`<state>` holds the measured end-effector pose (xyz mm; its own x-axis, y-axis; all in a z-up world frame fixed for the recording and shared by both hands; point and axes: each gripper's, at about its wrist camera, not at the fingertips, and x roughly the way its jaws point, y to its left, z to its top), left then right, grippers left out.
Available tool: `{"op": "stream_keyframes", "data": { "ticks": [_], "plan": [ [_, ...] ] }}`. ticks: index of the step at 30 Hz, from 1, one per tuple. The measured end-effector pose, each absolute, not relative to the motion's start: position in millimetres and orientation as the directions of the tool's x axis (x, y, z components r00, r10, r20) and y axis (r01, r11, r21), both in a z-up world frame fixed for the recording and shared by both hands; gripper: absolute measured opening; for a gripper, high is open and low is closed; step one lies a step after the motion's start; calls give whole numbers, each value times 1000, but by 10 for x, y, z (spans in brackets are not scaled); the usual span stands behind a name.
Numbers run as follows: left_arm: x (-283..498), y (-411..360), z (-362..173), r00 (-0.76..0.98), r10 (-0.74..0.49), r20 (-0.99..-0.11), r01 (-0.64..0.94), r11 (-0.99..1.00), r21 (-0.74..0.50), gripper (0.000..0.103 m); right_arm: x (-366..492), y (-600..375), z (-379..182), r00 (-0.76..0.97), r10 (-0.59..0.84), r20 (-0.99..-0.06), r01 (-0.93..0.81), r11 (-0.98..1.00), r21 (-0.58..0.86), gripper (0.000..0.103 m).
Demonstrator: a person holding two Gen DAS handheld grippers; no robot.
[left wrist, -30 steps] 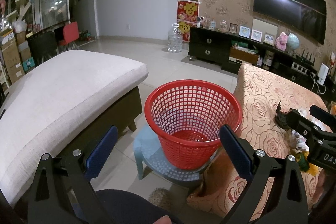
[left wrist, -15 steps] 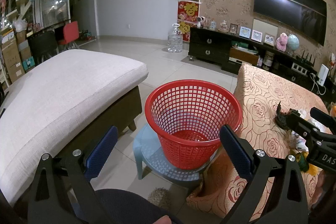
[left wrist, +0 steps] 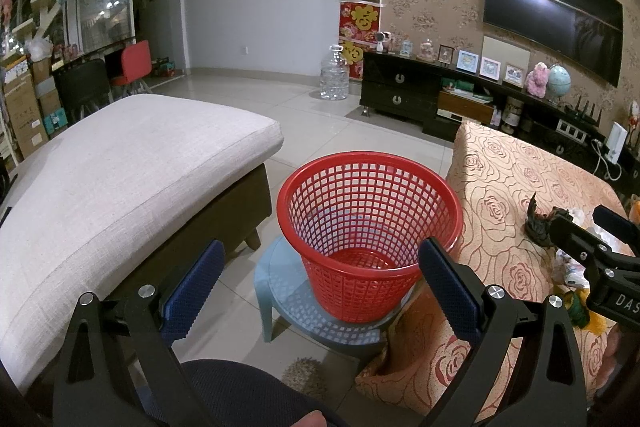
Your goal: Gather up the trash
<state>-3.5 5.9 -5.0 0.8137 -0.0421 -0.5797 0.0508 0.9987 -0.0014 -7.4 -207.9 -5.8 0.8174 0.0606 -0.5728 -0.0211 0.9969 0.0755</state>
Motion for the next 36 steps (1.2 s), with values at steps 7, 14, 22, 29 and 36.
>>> {"op": "stream_keyframes", "data": {
  "ticks": [7,14,22,29,36],
  "plan": [
    [-35,60,-50,814,-42,-580,51,999,-1,94,-73,-2068,-63,818,60,-573,-22,997,74,97],
    [-36,71,-49,814,-41,-580,50,999,-1,94,-86,-2070,-62,819,59,-571,-21,997,73,97],
    [-35,72,-50,814,-41,-580,50,999,0,94,-113,-2111,-41,818,51,-572,-15,998,67,97],
    [-36,72,-52,814,-41,-580,51,999,1,94,-184,-2213,-14,826,16,-564,14,999,49,97],
    [-46,29,-88,808,-55,-587,85,996,23,94,-299,-2584,38,826,-58,-561,108,993,56,97]
  ]
}}
